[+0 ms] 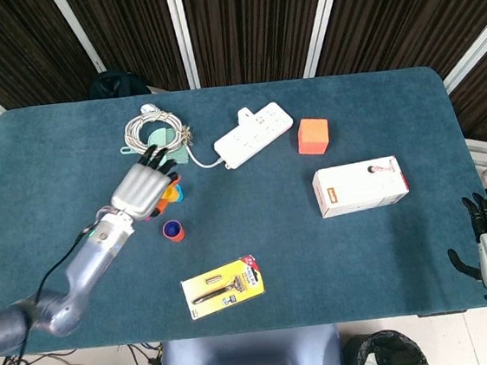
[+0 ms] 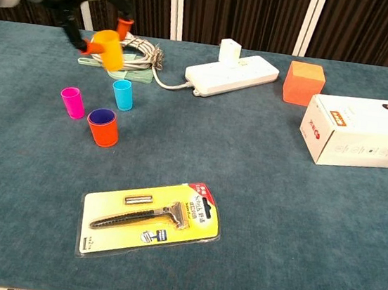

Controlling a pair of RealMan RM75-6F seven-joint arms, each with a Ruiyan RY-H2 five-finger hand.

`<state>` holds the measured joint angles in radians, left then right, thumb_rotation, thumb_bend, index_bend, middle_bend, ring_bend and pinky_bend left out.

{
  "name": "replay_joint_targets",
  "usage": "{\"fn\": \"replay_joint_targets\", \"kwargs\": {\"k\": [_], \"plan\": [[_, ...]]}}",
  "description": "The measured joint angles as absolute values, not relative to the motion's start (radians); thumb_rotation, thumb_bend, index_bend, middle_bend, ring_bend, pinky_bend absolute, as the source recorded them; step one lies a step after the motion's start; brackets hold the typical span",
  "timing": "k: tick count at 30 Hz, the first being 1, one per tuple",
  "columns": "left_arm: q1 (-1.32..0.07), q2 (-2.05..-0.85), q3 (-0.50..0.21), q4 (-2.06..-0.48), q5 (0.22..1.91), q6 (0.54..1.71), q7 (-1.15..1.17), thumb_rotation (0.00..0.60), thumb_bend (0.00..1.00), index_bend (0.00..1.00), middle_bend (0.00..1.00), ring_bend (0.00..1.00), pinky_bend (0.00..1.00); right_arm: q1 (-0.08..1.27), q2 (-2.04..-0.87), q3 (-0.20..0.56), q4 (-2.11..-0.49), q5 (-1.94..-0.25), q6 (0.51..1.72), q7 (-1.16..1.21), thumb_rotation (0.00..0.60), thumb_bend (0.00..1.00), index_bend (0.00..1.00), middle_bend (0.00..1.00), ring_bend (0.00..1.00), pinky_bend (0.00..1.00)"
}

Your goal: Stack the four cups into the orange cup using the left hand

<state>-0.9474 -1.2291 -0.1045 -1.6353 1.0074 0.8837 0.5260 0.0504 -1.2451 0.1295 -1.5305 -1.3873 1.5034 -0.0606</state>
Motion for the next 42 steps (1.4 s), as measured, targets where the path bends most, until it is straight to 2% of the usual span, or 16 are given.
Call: {"fn": "replay_joint_targets", "kwargs": {"k": [8,21,42], "plan": [[-0.893,-1.202,-0.048,-1.649,1.082,0.891,0.468,0.600,0.37,0.46,0.20,0.00,0.00,0.048,-1.242,0.129,-1.538,-1.390,1.509,-0.062,0.600,0.34,0.09,0.04,0.09,0.04],[-0.888,-1.262,-0.039,-1.610,1.182,0.881,0.417,0.600,0.37,0.46,0.20,0.00,0.00,0.042,-1.232,0.135,-1.546,-1.390,1.523,-0.052,0.600,0.34,0.09,0.04,0.09,0.04],[-0.883,-1.308,-0.030,-1.593,1.165,0.868,0.470,0.600,0.37,0.44,0.20,0.00,0.00,0.034,-1.218,0.141,-1.555,-1.393,1.539,-0.035,0.600,0.34,0.09,0.04,0.09,0.04]]}}
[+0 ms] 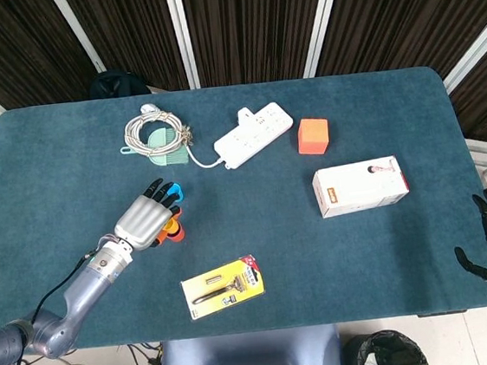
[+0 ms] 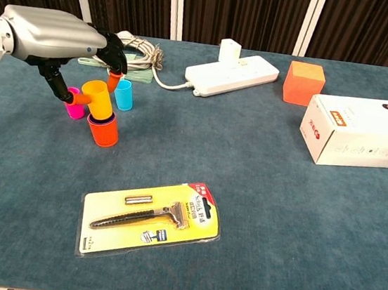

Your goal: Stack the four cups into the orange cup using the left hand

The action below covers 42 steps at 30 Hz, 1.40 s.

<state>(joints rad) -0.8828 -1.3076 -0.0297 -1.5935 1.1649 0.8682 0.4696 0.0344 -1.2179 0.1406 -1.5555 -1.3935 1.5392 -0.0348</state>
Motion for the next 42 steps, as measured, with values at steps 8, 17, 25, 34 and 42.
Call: {"fn": "replay_joint_targets", "kwargs": {"k": [8,17,25,34,42], "plan": [[-0.884,-1.318,-0.026,-1.583,1.159,0.853,0.476,0.600,0.36,0.39,0.18,0.00,0.00,0.033,-1.216,0.142,-1.555,-1.392,1.541,-0.033,0.600,0.34,0.09,0.04,0.09,0.04],[-0.886,-1.316,-0.017,-1.579,1.145,0.833,0.494,0.600,0.31,0.14,0.15,0.00,0.00,0.033,-1.214,0.143,-1.558,-1.387,1.537,-0.034,0.600,0.34,0.09,0.04,0.09,0.04],[-0.886,-1.312,-0.033,-1.585,1.137,0.848,0.495,0.600,0.30,0.15,0.15,0.00,0.00,0.032,-1.214,0.144,-1.559,-1.380,1.535,-0.037,0.600,0.34,0.09,0.04,0.09,0.04],[-0.905,-1.309,-0.097,-1.577,1.087,0.877,0.506,0.600,0.30,0.19,0.14,0.00,0.00,0.035,-1.219,0.145,-1.553,-1.367,1.523,-0.045,0.600,0.34,0.09,0.04,0.09,0.04],[-0.971,-1.344,-0.146,-1.499,0.952,0.814,0.552,0.600,0.30,0.23,0.15,0.00,0.00,0.039,-1.227,0.146,-1.539,-1.353,1.509,-0.053,0.600,0.34,0.09,0.04,0.09,0.04]]}}
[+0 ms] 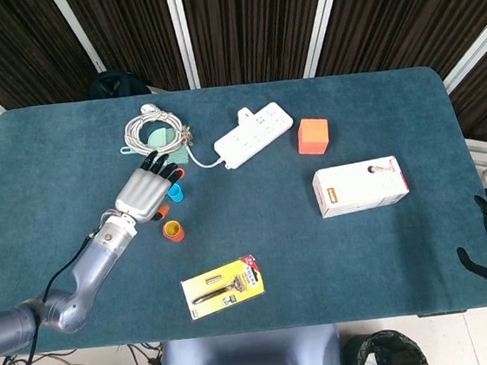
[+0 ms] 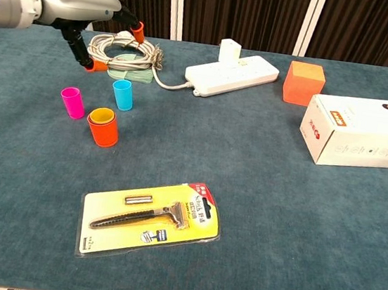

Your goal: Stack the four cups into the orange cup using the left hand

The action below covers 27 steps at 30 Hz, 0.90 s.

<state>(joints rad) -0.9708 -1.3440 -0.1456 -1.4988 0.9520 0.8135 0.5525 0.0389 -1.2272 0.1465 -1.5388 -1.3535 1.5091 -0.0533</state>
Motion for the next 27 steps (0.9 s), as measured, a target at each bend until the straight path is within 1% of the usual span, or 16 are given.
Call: {"fn": "replay_joint_targets", "kwargs": {"k": [6,15,19,27], "plan": [[-1.016,-1.415,-0.156,-1.399,0.866,0.760,0.579,0.600,0.30,0.24,0.15,0.00,0.00,0.039,-1.230,0.150,-1.530,-1.345,1.506,-0.055,0.600,0.34,0.09,0.04,0.09,0.04],[-1.050,-1.514,-0.151,-1.260,0.786,0.717,0.593,0.600,0.30,0.28,0.15,0.00,0.00,0.041,-1.233,0.151,-1.516,-1.333,1.494,-0.052,0.600,0.34,0.09,0.04,0.09,0.04],[-1.059,-1.549,-0.147,-1.204,0.769,0.704,0.593,0.600,0.30,0.30,0.15,0.00,0.00,0.041,-1.234,0.154,-1.511,-1.327,1.492,-0.050,0.600,0.34,0.09,0.04,0.09,0.04],[-1.065,-1.594,-0.136,-1.119,0.753,0.688,0.584,0.600,0.30,0.31,0.16,0.00,0.00,0.042,-1.235,0.153,-1.506,-1.328,1.489,-0.044,0.600,0.34,0.09,0.04,0.09,0.04]]}}
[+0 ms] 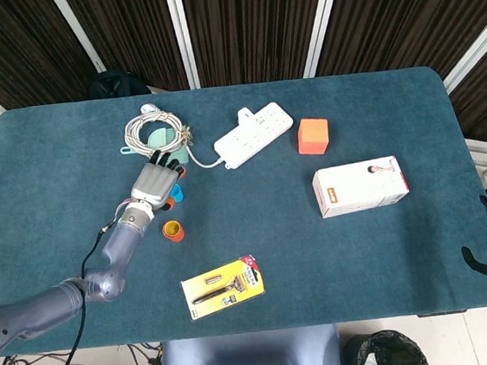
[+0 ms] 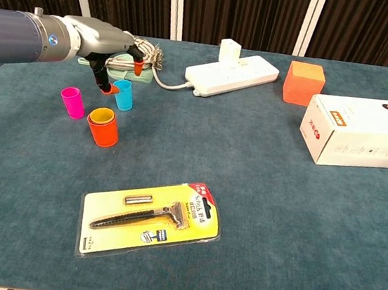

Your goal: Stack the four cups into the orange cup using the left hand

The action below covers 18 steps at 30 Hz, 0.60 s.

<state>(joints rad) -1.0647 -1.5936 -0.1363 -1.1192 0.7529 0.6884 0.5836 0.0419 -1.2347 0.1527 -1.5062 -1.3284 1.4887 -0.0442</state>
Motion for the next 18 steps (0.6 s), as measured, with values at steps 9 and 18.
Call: {"fn": "replay_joint_targets", "kwargs": {"k": [9,18], "plan": [[-1.063,-1.619,-0.125,-1.072,0.754,0.669,0.566,0.600,0.30,0.34,0.16,0.00,0.00,0.041,-1.235,0.153,-1.506,-1.329,1.492,-0.044,0.600,0.34,0.09,0.04,0.09,0.04],[-1.062,-1.636,-0.122,-1.050,0.770,0.661,0.547,0.600,0.30,0.38,0.17,0.00,0.00,0.039,-1.232,0.154,-1.506,-1.330,1.495,-0.040,0.600,0.34,0.09,0.04,0.09,0.04]]}}
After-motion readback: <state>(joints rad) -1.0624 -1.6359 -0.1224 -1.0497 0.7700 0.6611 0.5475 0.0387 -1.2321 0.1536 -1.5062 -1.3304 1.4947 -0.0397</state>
